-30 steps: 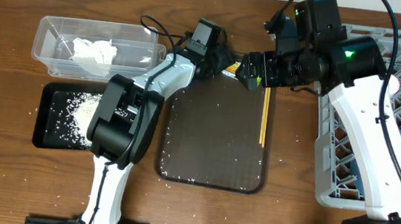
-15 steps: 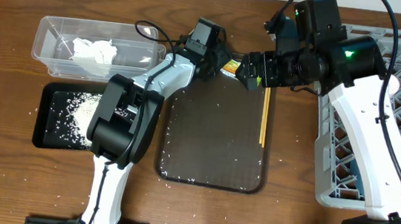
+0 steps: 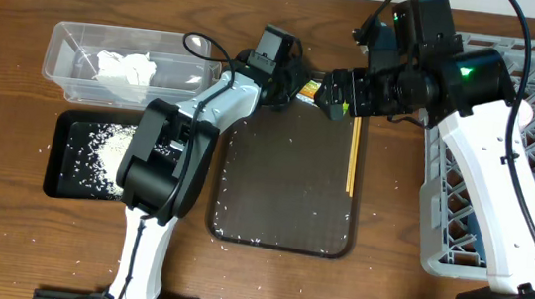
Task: Sort waste into correct bins and load items into the dishwasher rack
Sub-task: 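Lift the yellow wrapper off the brown tray with the left gripper, then carry the wrapper left and drop it into the clear container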
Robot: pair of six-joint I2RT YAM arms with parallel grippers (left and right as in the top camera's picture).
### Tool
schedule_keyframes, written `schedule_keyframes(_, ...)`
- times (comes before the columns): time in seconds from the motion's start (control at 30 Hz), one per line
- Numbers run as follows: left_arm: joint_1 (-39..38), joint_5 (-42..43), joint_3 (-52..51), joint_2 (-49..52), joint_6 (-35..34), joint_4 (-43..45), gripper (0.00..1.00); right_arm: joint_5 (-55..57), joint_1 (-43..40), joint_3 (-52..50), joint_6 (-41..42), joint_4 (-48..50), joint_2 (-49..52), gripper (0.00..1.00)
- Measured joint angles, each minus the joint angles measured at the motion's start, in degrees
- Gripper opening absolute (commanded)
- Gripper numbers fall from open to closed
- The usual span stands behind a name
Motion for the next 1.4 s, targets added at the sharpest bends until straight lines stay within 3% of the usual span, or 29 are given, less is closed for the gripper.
schedule_keyframes(0.77, 0.0, 0.2, 0.0, 1.4, 0.0, -0.1, 0.07, 0.0, 0.0, 0.0, 0.0, 0.0, 0.0, 0.99)
schedule_keyframes(1.4, 1.4, 3.9, 0.0, 0.7, 4.3, -0.1, 0.06, 0.0, 0.0, 0.0, 0.0, 0.0, 0.0, 0.99)
